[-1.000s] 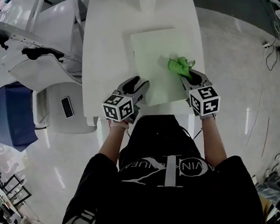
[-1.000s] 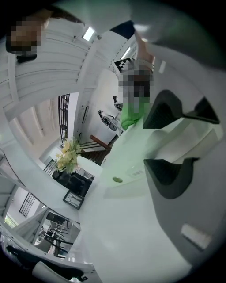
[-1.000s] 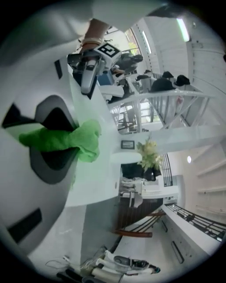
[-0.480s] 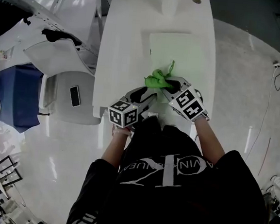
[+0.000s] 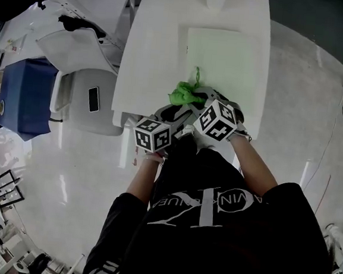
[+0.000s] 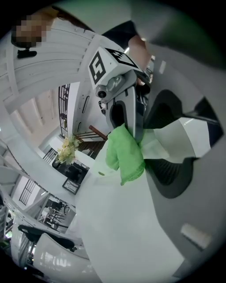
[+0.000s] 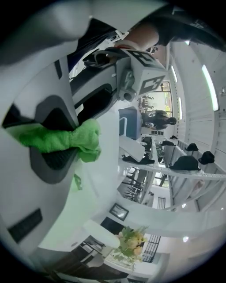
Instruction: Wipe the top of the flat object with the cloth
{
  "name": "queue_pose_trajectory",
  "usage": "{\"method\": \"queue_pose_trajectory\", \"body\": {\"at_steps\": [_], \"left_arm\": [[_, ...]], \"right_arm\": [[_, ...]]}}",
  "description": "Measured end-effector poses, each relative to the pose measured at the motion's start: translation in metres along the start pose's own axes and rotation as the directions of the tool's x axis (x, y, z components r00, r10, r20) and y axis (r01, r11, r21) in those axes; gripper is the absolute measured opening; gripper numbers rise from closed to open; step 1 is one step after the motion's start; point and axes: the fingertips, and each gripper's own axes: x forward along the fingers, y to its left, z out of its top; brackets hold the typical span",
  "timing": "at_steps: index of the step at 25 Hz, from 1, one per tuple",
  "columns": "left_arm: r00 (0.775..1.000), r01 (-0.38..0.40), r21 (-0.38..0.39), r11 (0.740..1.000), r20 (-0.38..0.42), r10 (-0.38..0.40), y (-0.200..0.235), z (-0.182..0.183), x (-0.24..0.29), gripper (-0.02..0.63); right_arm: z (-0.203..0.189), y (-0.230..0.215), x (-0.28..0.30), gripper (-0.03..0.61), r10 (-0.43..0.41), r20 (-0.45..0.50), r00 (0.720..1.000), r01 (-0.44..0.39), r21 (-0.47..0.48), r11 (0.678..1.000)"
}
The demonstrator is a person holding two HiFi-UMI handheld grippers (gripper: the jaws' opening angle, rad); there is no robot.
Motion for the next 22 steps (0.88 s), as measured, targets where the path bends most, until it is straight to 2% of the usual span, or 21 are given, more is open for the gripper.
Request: {"method": "queue_pose_trajectory", "body": {"at_steps": [3, 7, 12, 18, 22], "left_arm": [[0.999, -0.05, -0.009, 0.999, 0.022, 0.05, 0.001, 0.003, -0.003, 0.219], [0.995, -0.093, -0.011, 0.996, 0.035, 0.093, 0.001, 0.006, -0.005, 0.218], [0.992, -0.128, 0.012, 0.992, 0.024, 0.127, 0.002, 0.007, -0.003, 0.218], [0.992, -0.126, 0.008, 0.992, 0.018, 0.125, -0.003, 0.003, 0.01, 0.195], [0.992, -0.114, -0.038, 0.993, 0.039, 0.116, -0.005, 0.001, 0.012, 0.179]], "right_arm": [[0.003, -0.002, -0.004, 0.06, 0.022, 0.038, 0.999, -0.024, 0.051, 0.998], [-0.009, -0.003, -0.02, 0.06, 0.008, 0.048, 0.999, -0.013, 0.107, 0.994], [-0.02, 0.001, -0.029, 0.06, 0.012, 0.042, 0.999, -0.017, 0.109, 0.994], [-0.04, -0.001, -0.044, 0.06, -0.015, 0.03, 0.999, 0.01, 0.141, 0.99], [-0.051, -0.001, -0.052, 0.06, -0.032, 0.022, 0.999, 0.028, 0.148, 0.989]]}}
